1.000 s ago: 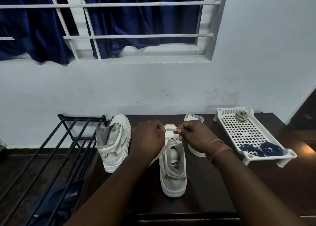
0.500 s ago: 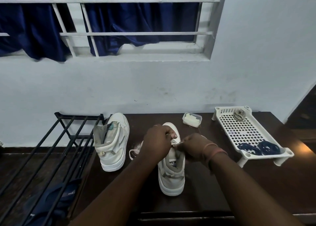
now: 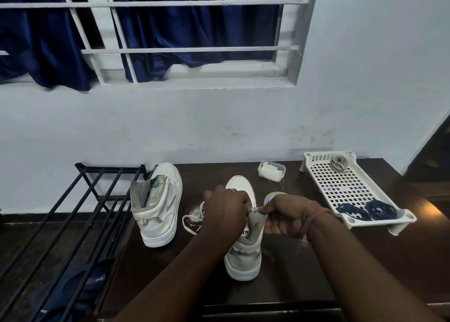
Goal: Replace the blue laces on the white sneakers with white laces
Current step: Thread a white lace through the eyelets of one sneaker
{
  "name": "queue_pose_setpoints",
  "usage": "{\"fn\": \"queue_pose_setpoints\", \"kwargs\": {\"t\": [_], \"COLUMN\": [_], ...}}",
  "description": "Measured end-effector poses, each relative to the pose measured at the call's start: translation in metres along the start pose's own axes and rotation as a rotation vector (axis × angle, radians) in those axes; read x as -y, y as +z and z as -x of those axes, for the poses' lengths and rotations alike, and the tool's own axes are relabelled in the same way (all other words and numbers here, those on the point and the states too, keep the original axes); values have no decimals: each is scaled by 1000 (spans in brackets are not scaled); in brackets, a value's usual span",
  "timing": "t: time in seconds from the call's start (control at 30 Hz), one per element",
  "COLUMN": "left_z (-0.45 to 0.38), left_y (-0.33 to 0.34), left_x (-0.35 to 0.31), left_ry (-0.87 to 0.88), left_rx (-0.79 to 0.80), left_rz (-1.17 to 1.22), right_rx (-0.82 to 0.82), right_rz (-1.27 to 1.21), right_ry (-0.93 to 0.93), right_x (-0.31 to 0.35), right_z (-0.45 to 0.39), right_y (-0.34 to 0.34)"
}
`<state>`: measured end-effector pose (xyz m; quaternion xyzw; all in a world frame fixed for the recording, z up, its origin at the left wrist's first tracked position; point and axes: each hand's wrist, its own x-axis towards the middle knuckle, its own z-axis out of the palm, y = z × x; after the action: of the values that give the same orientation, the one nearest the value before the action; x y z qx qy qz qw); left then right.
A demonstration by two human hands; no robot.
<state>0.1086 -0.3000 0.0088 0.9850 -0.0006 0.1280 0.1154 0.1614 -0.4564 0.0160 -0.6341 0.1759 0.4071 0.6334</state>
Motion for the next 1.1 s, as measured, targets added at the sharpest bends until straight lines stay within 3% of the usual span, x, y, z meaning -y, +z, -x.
{"fn": "queue_pose_setpoints", "kwargs": {"t": [0.37, 0.67, 0.77, 0.83, 0.93, 0.97, 1.0, 1.07, 1.1], "left_z": [3, 2, 4, 7, 10, 10, 10, 8, 7], "left_y": [6, 11, 4, 0, -6, -9, -10, -12, -12], "left_x": [-4, -1, 0, 1, 8, 10, 12, 14, 15], "left_ry": [13, -11, -78, -161, -368, -450, -516, -579, -595], "left_rx": [-23, -32, -37, -23, 107, 156, 205, 283, 304], "left_rz": [-69, 129, 173, 162, 250, 289, 320, 358, 385], "right_rx": [11, 14, -134, -341, -836, -874, -846, -629, -507], "right_rz": [21, 84, 85, 16, -88, -103, 16, 467, 571], "right_ry": [-22, -37, -122, -291, -678, -736, -747, -494, -371], "right_x": [5, -9, 4, 20, 41, 44, 43, 33, 28], "right_z": [7, -12, -5, 3, 8, 8, 4, 6, 1], "right_y": [4, -1, 2, -7, -30, -35, -39, -30, -24]}}
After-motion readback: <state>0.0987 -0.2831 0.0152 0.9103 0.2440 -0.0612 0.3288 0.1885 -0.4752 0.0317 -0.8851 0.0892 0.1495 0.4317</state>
